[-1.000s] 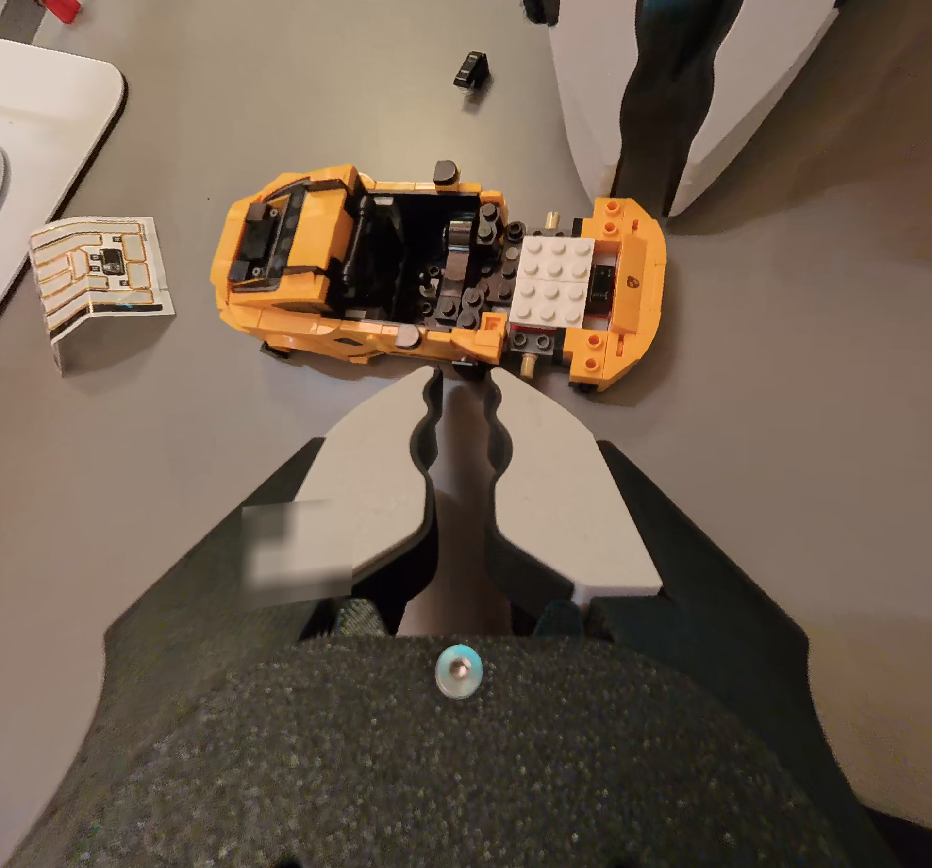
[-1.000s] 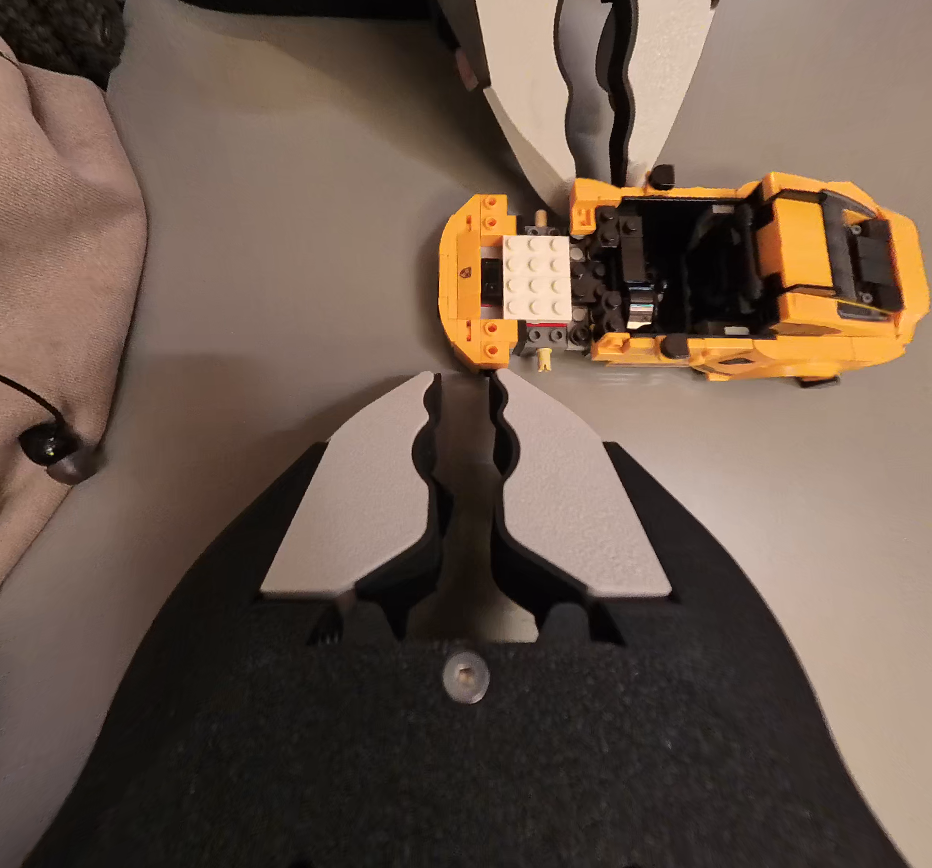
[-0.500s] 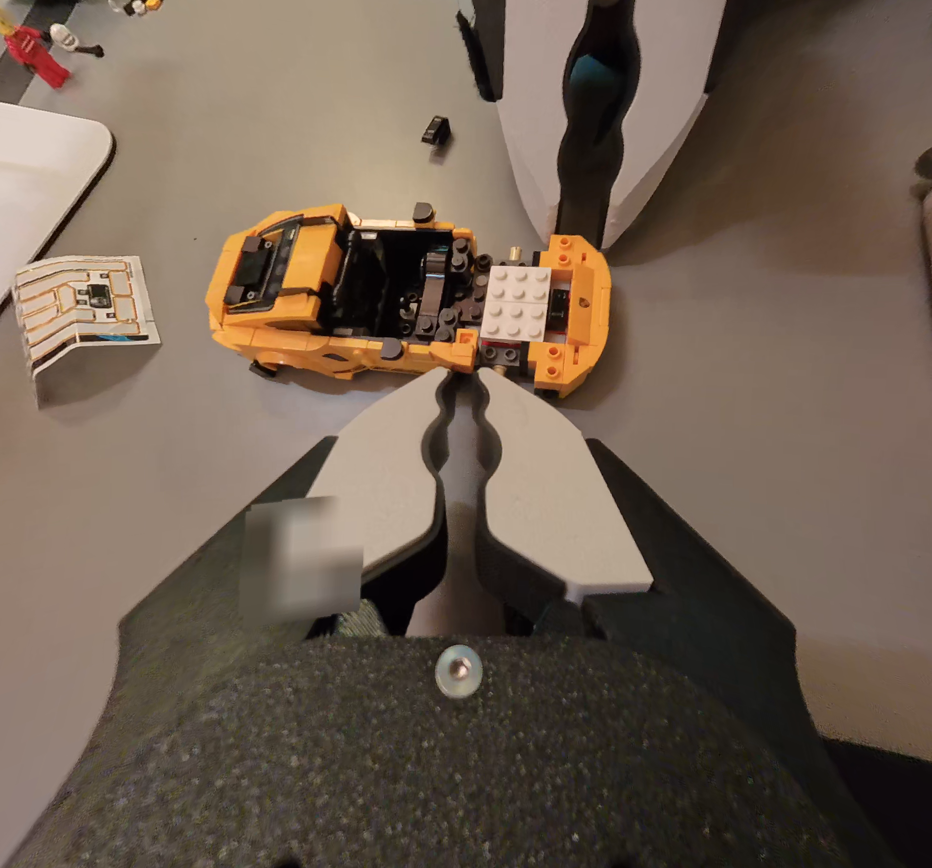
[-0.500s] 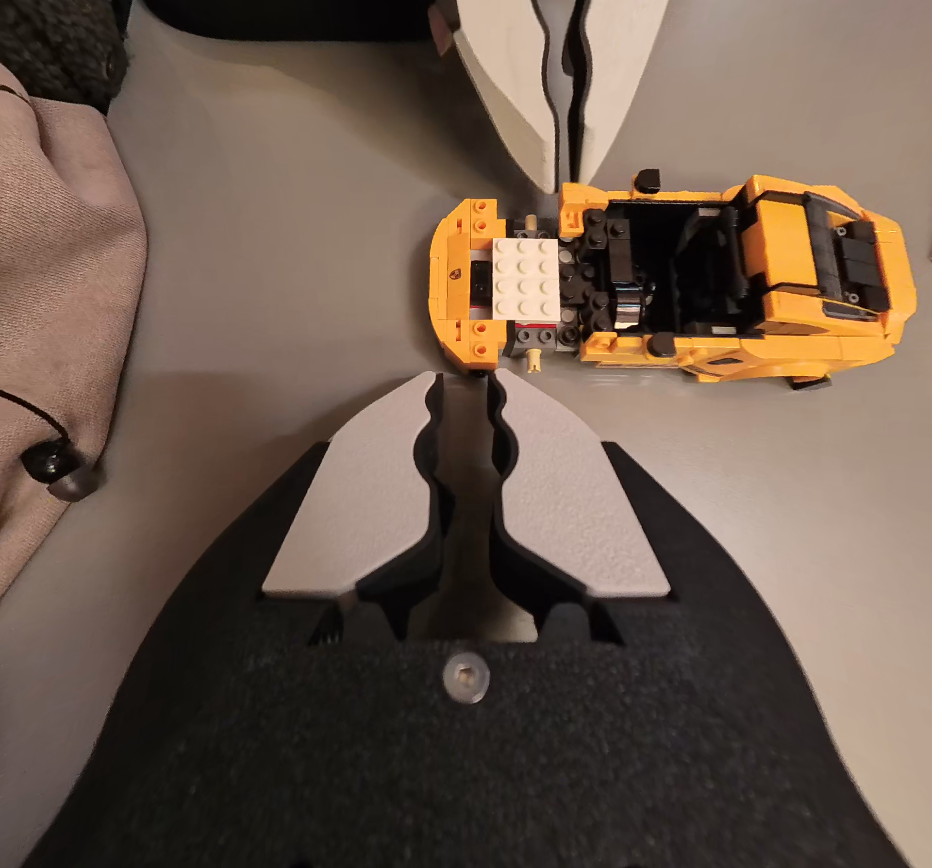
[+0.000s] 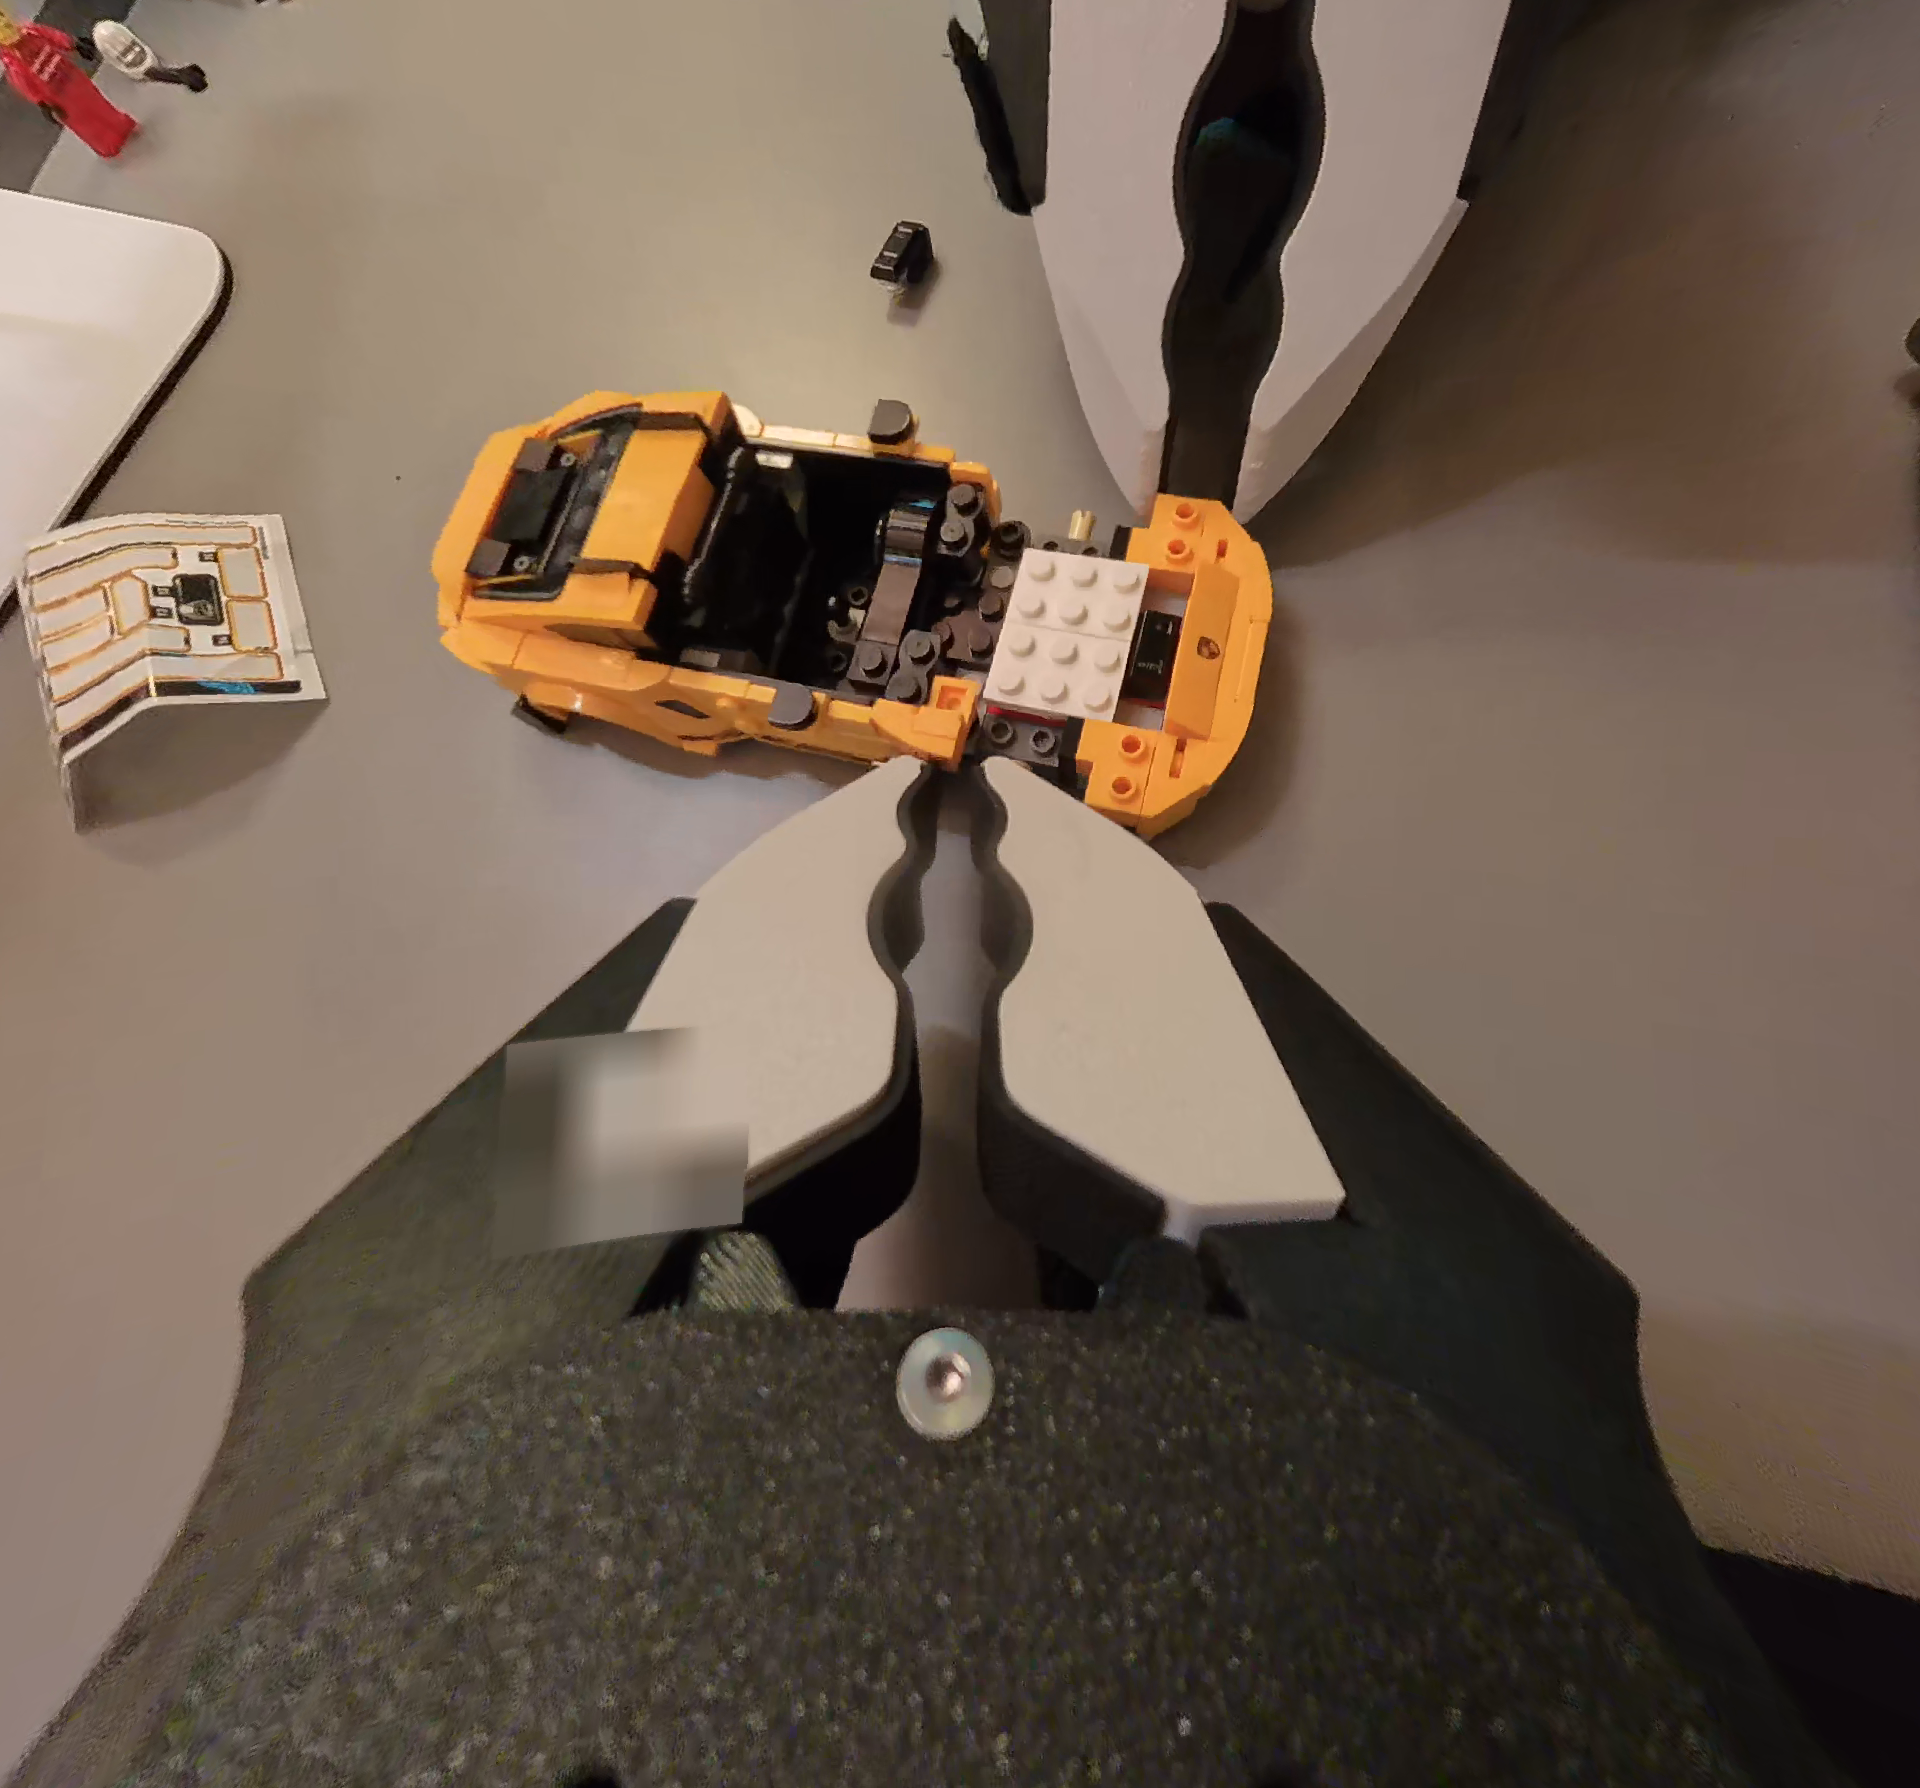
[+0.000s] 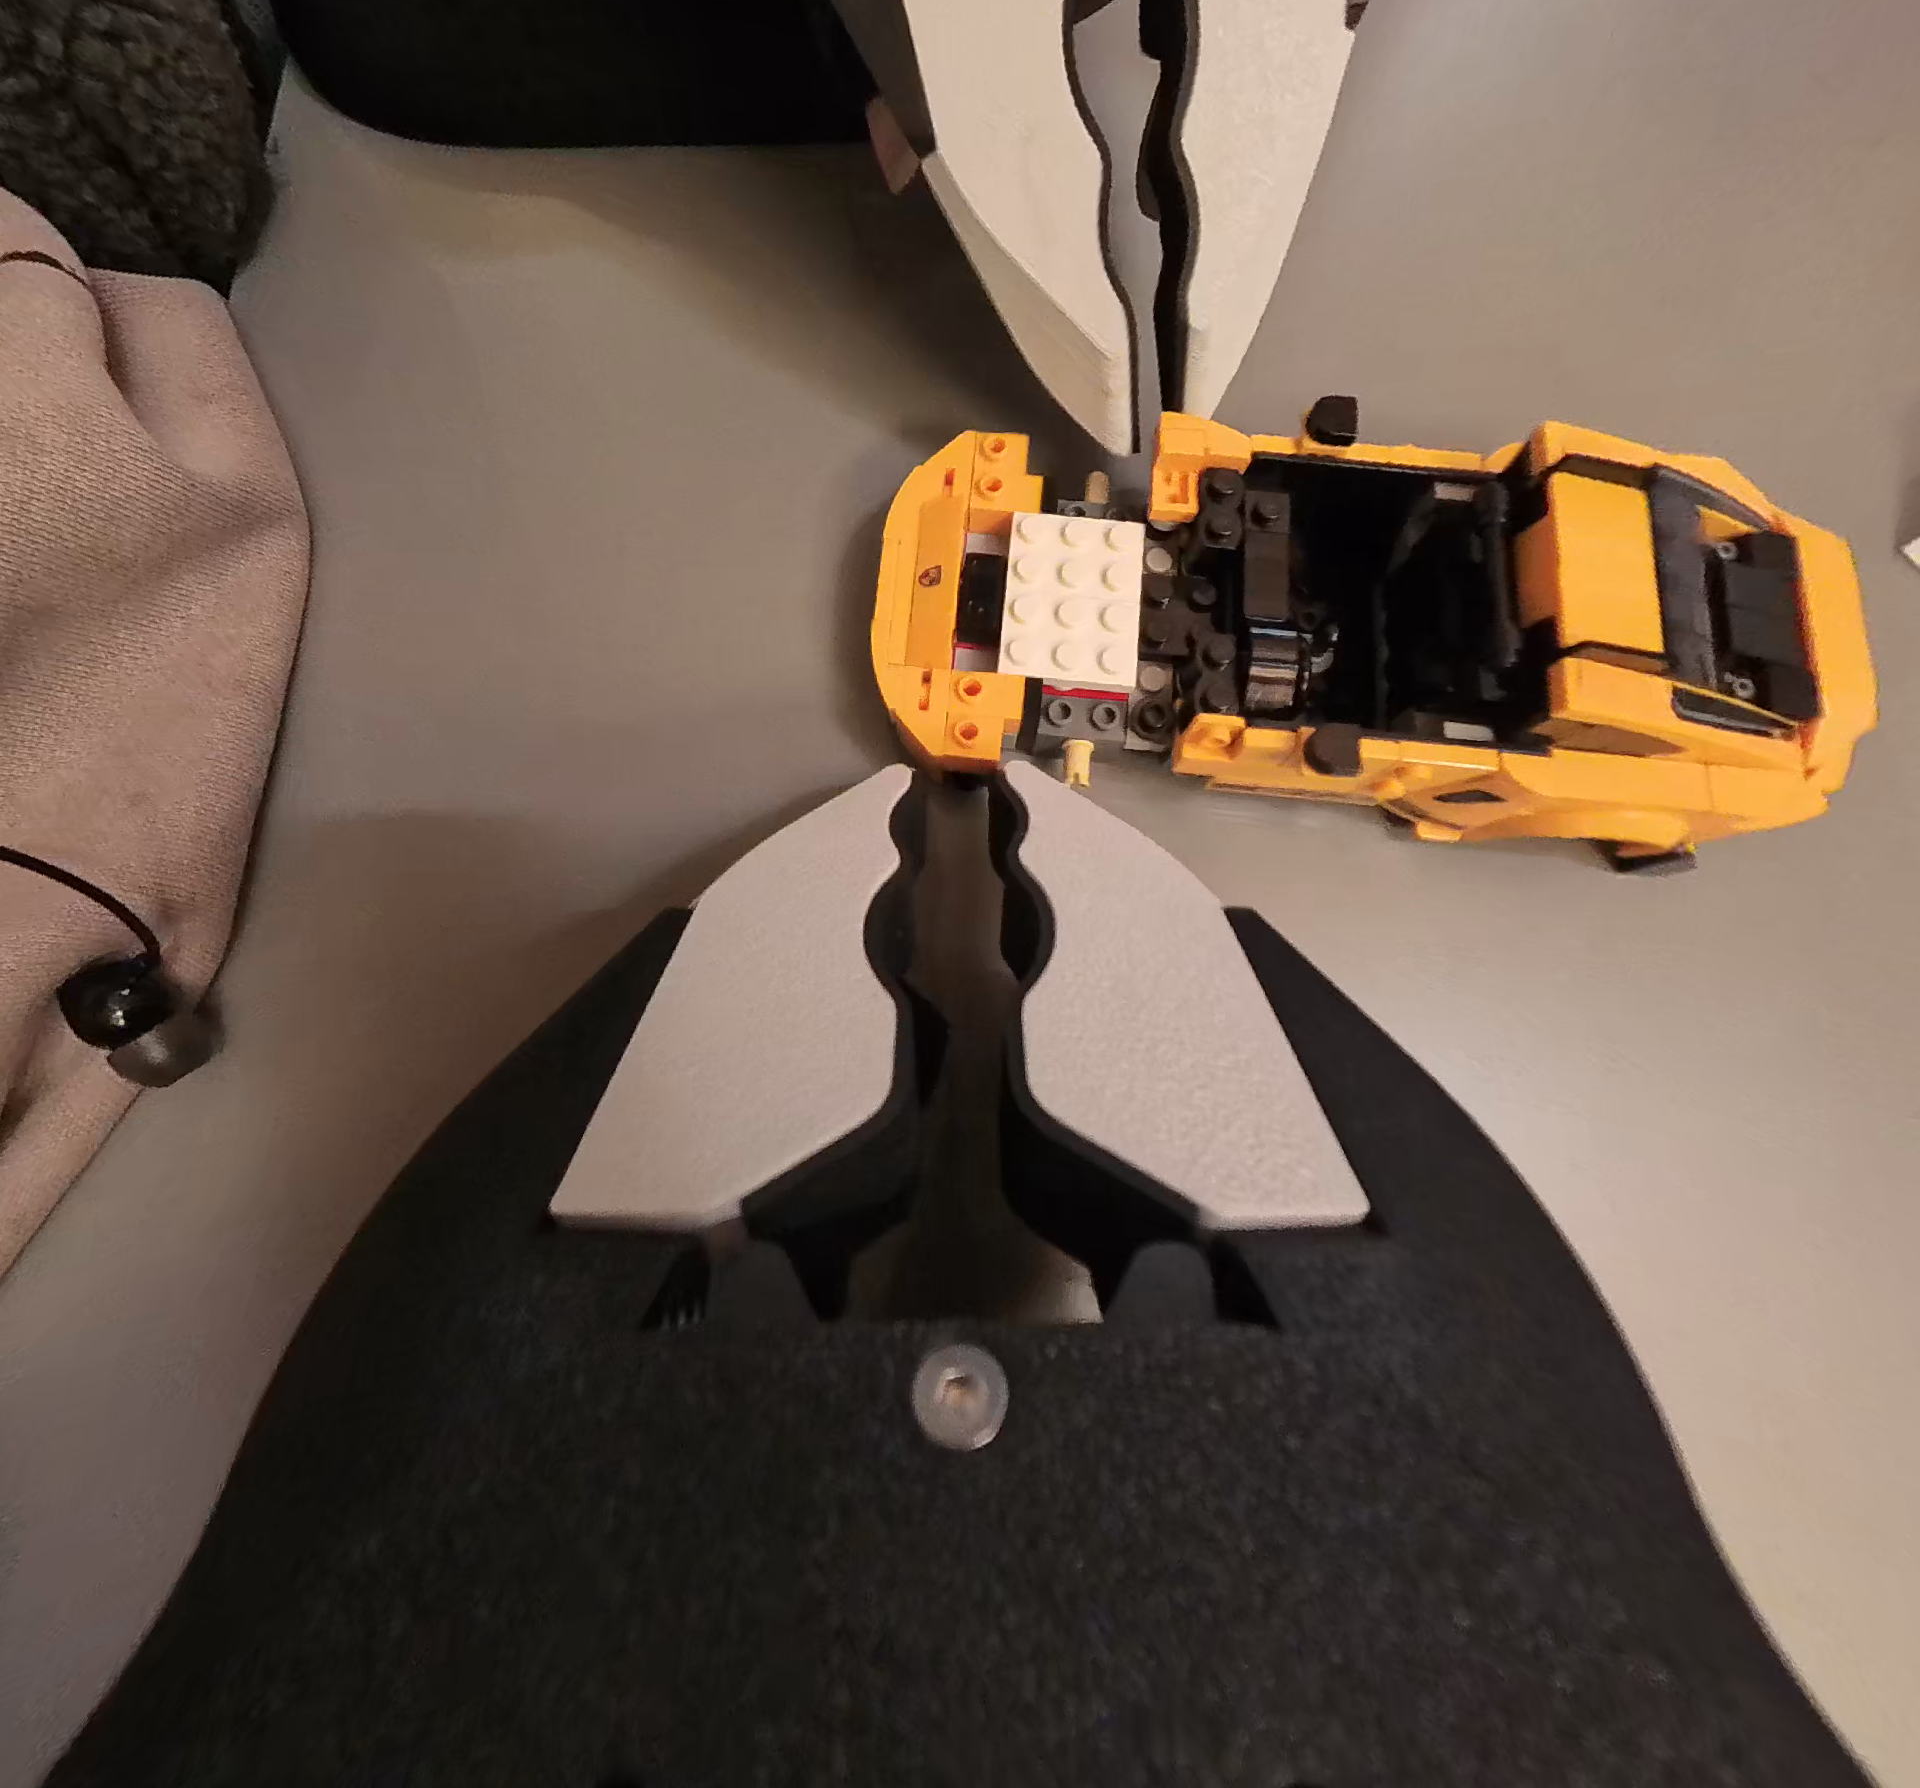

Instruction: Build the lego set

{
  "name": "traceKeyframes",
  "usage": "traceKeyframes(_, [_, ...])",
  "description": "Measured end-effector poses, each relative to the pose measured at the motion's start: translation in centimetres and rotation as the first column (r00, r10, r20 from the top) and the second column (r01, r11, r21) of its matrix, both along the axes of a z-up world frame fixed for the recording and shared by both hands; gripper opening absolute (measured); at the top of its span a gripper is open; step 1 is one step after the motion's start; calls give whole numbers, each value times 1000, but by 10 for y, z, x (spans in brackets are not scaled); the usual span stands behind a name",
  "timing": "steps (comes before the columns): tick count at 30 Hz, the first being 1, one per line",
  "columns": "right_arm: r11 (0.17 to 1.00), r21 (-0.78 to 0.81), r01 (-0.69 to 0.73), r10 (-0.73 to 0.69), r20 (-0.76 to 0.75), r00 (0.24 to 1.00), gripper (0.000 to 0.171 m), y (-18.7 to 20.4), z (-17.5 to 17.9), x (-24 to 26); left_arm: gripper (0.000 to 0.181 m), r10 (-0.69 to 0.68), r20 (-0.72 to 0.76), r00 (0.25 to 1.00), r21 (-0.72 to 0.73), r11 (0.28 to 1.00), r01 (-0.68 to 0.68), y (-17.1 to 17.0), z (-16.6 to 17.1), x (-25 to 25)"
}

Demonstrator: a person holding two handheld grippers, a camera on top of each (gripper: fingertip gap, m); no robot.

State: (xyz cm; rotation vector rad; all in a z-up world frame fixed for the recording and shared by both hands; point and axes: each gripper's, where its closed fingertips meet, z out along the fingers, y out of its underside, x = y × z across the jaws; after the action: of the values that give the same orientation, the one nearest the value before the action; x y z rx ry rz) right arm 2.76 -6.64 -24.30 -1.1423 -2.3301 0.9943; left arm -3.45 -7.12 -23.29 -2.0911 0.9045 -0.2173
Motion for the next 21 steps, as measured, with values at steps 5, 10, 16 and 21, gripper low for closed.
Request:
traceKeyframes(5, [1000,-6,0,0,-3,1000,13,-1,0,-1,7,20,17,1000,-11,1000,-20,1,1,-1])
traceKeyframes(10, [1000,5,5,-5,-18,1000,15,-5,0,-3,15,110,121,987,-44,993,-105,7,8,-6])
traceKeyframes(16, [999,23,23,-22,-35,999,15,-7,0,-7,17,210,162,964,-127,973,-191,8,7,-9])
traceKeyframes(21, [999,33,34,-33,-41,999,15,-8,-1,-8,14,284,176,943,-179,951,-253,7,4,-8])
